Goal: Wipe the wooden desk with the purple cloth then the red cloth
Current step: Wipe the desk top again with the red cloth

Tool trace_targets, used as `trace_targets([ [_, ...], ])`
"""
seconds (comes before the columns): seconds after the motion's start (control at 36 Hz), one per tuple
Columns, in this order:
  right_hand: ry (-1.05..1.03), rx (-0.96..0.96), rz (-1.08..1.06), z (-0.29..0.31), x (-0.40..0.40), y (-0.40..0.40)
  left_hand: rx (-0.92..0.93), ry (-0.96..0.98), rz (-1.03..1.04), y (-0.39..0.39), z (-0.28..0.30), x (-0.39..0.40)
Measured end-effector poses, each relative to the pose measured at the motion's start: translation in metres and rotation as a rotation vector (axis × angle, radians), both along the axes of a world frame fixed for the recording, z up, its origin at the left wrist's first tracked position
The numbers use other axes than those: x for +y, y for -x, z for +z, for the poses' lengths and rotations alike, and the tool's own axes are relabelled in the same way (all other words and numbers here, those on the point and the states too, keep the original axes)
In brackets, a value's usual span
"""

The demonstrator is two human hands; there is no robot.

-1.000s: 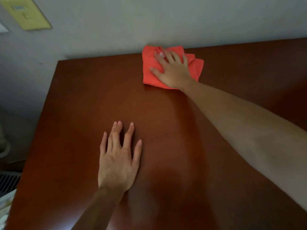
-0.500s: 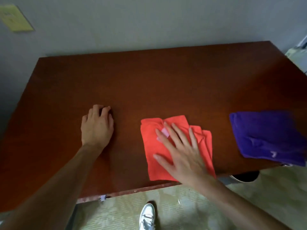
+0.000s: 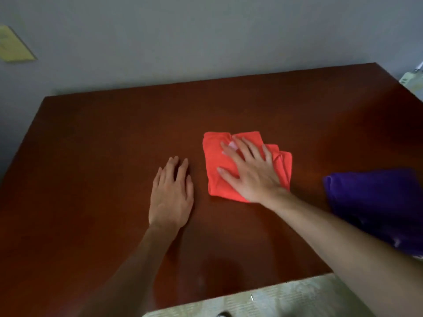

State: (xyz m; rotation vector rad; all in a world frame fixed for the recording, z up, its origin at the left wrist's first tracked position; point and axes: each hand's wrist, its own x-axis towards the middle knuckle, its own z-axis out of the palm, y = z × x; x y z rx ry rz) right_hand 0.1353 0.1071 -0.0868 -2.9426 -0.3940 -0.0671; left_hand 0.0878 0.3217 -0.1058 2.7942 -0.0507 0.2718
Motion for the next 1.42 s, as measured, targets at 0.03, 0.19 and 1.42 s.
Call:
trace_targets([
  [0.03, 0.004, 0.006, -0.002, 0.001, 0.003, -0.020, 0.018, -0.009, -0.012, -0.001, 0.002, 0.000],
  [0.19, 0.006, 0.034, -0.048, 0.000, 0.022, -0.146, 0.085, -0.088, -0.043, -0.001, 0.006, 0.000],
  [1.42, -0.180, -0.109, 0.136, -0.013, -0.084, 0.091, 0.015, -0.039, 0.061, -0.011, 0.036, -0.090],
])
